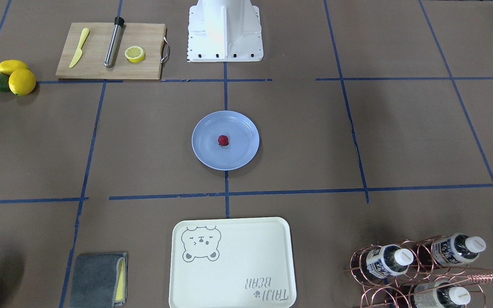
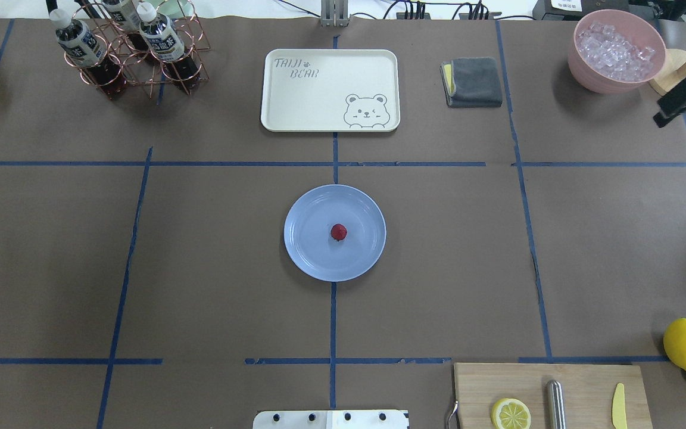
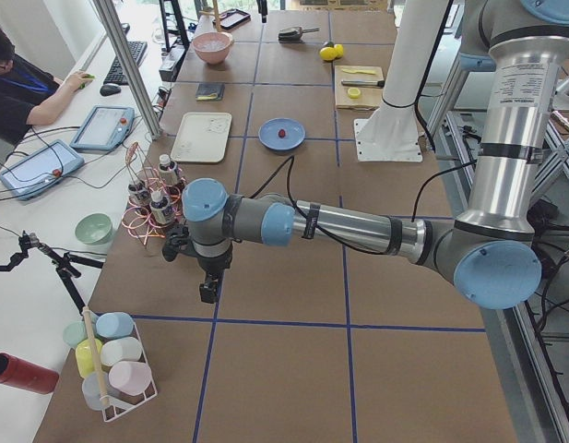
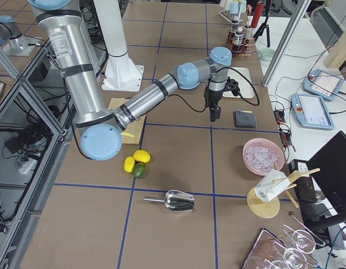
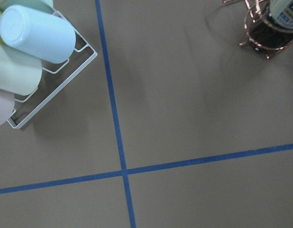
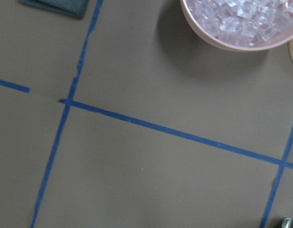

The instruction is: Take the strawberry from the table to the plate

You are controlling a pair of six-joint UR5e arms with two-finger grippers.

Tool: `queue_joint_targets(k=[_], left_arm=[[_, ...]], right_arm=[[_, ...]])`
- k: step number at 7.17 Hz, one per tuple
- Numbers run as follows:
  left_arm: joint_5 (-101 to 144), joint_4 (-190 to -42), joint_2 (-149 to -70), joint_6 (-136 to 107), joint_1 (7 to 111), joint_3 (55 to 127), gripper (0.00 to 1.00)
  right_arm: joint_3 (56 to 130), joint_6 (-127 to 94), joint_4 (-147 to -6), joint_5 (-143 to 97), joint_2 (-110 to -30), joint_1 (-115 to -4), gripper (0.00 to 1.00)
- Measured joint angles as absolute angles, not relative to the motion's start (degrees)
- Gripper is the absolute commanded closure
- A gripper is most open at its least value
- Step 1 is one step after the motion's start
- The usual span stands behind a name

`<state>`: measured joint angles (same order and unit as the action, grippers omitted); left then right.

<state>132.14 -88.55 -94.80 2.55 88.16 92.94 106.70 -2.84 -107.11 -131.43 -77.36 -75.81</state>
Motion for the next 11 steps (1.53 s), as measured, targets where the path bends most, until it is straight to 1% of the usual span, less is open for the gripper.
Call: queue_joint_targets(k=[2, 5, 6, 7, 8, 9, 11], left_arm=[[133.31, -89.02, -92.66, 3.00, 88.37, 90.90, 0.00], [133.58, -89.36, -91.32, 3.09, 88.40, 90.49, 0.00], [133.59, -89.38, -91.29, 3.08, 88.37, 90.43, 0.00], [133.57, -89.38, -91.30, 3.08, 88.34, 90.39, 0.00], [133.54, -89.41, -91.30, 3.08, 88.34, 90.39, 0.00], [133.52, -89.44, -91.32, 3.06, 88.33, 90.41, 0.00], [133.51, -89.47, -91.32, 3.00, 88.33, 90.49, 0.00]], right_arm=[[104.85, 6.03, -107.06, -133.49, -82.76, -82.02, 0.00], [103.43, 8.02, -105.46, -134.95, -88.87, -90.11, 0.00], [100.85, 8.15, -101.88, -137.09, -91.29, -92.51, 0.00], [96.73, 8.30, -96.93, -138.87, -92.87, -93.63, 0.00], [91.58, 8.16, -91.02, -139.61, -93.45, -94.03, 0.00], [87.93, 7.25, -86.18, -139.80, -93.42, -94.13, 0.00], [86.05, 2.71, -82.69, -139.73, -92.94, -94.13, 0.00]])
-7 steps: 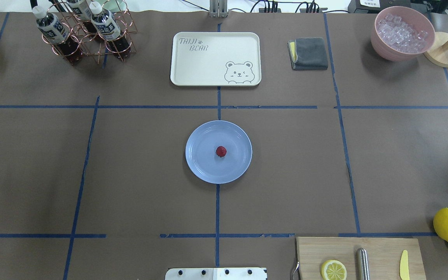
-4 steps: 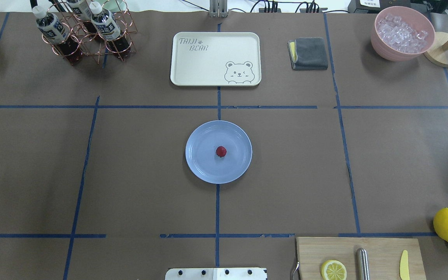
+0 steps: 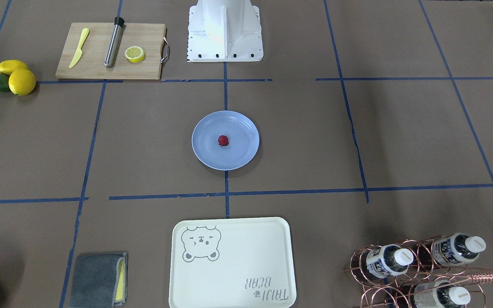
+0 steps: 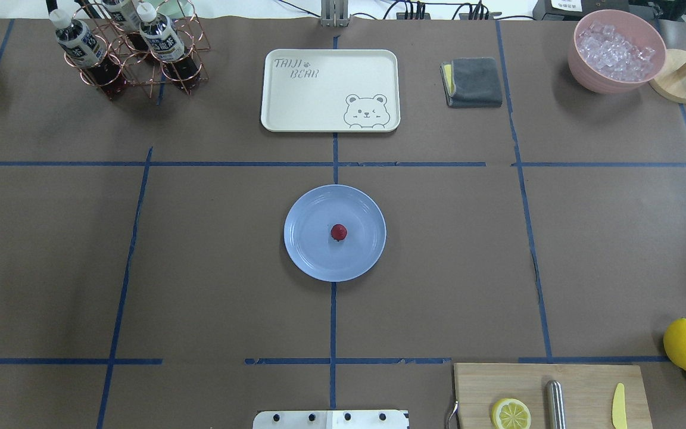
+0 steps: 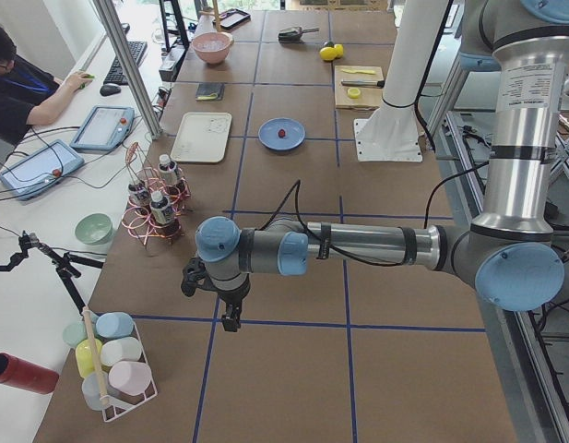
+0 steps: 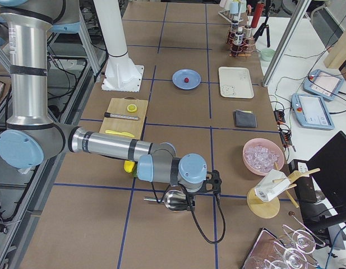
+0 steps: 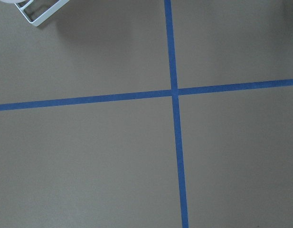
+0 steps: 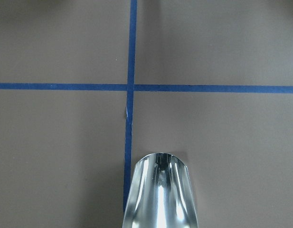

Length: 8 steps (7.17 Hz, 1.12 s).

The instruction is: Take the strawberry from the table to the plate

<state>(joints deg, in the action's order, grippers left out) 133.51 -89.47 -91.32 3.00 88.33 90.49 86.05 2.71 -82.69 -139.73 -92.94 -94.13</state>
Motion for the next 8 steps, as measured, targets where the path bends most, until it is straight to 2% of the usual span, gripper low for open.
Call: queue_joint_targets(k=[8], left_arm=[[133.55, -89.38, -91.38, 2.66, 88.33, 90.58, 0.00]], right_arm=[[89.45, 0.79, -83.00, -138.52, -92.89, -93.94, 0.00]])
